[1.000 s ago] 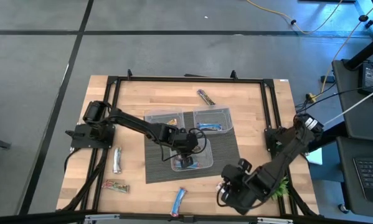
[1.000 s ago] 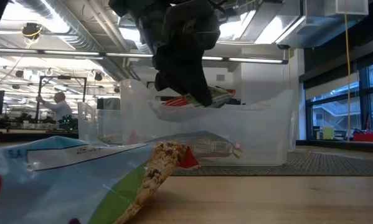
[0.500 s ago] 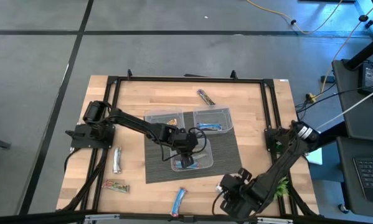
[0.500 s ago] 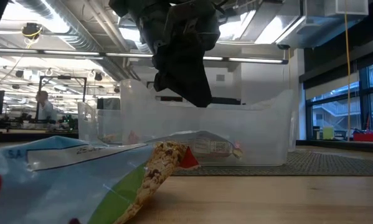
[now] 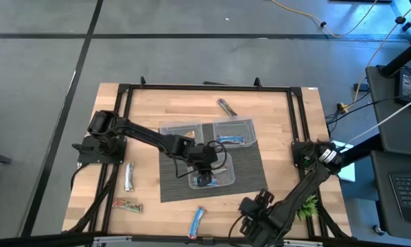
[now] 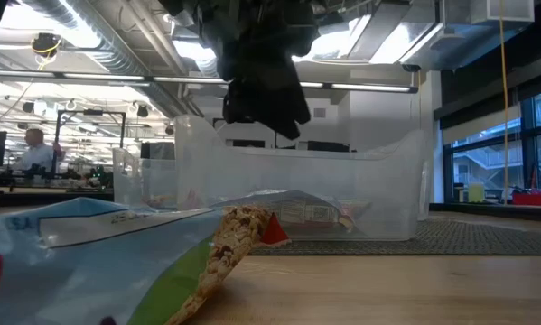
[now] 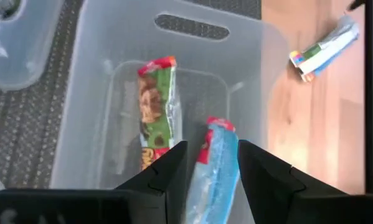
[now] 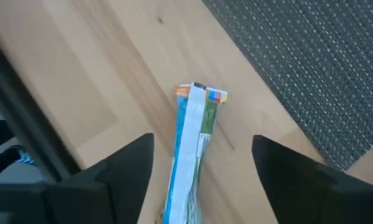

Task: Pick and place Granola Bars by type
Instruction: Put the yellow granola bar into the top left transparent bin

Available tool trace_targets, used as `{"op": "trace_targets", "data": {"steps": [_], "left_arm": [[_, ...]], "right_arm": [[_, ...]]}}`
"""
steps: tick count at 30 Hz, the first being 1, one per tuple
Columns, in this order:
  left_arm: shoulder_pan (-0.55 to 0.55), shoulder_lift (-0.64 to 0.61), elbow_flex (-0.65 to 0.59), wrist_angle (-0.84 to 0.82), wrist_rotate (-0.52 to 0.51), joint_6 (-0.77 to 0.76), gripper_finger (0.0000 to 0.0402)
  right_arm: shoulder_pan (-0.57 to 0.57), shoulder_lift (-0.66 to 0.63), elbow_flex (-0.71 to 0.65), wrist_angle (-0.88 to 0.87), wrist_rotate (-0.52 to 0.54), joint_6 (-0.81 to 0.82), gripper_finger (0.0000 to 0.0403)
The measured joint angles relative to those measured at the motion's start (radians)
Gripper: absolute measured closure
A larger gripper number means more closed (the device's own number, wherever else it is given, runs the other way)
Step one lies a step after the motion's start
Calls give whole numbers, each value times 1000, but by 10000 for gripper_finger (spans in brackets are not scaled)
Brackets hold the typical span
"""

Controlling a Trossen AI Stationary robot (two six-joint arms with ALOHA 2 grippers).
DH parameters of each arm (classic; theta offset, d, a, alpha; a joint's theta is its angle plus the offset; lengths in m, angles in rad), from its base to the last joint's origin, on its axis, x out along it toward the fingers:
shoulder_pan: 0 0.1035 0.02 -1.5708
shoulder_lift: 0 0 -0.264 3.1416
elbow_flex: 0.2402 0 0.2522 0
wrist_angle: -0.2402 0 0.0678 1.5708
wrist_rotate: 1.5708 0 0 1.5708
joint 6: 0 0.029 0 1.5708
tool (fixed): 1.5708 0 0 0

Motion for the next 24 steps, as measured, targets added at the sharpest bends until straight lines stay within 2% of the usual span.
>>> {"op": "trace_targets", "data": {"steps": [4, 11, 17, 20, 24], "left_arm": [[-11, -6, 0, -1, 3, -12, 268], [-33, -6, 0, -7, 5, -12, 270], [-44, -25, 0, -19, 66, -12, 268], [-48, -29, 0, -29, 90, -5, 269], [-59, -35, 0, -54, 111, -5, 269]], "right_arm": [[0, 38, 0, 14, -24, -1, 116], [1, 102, 0, 47, -136, 1, 115], [1, 149, 0, 93, -173, 4, 118], [0, 155, 2, 102, -176, 8, 134], [0, 156, 2, 105, -178, 24, 176]]}}
